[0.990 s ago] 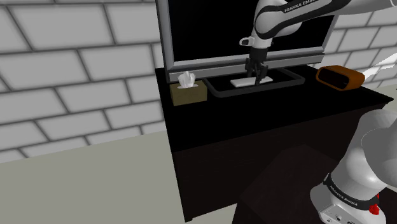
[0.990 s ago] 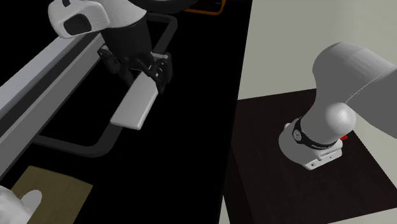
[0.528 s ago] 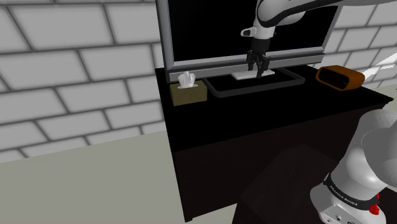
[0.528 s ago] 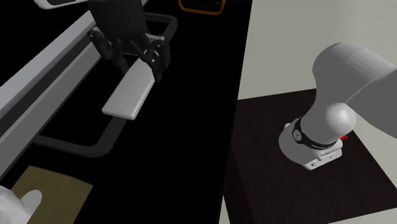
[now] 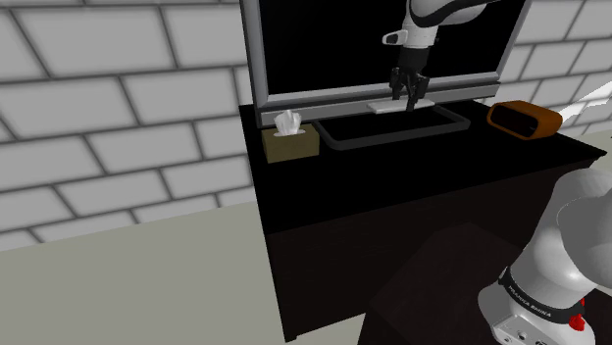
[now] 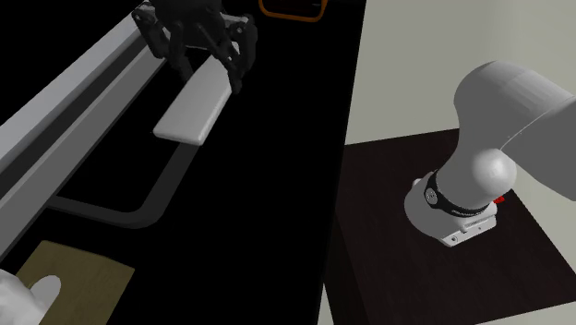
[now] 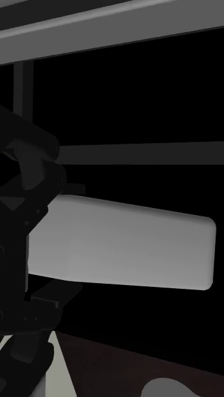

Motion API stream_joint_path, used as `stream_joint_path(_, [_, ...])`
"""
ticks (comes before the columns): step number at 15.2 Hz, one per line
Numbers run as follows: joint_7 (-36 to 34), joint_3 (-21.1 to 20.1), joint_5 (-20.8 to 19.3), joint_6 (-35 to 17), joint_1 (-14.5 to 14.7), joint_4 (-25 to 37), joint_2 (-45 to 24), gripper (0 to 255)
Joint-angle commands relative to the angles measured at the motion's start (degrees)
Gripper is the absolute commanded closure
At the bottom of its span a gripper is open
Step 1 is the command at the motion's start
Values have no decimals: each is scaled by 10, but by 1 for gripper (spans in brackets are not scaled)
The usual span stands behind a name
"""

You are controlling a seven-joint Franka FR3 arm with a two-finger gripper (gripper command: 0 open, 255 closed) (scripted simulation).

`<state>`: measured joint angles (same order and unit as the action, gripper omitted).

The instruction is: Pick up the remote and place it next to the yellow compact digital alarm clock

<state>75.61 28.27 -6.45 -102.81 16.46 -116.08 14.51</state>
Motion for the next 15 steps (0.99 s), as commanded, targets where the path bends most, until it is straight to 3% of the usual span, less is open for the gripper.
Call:
stream_joint_path(1, [15, 9, -14, 1, -11, -19, 24, 255])
stream_joint_path(15, [161, 105, -102, 27, -97, -69, 129, 255])
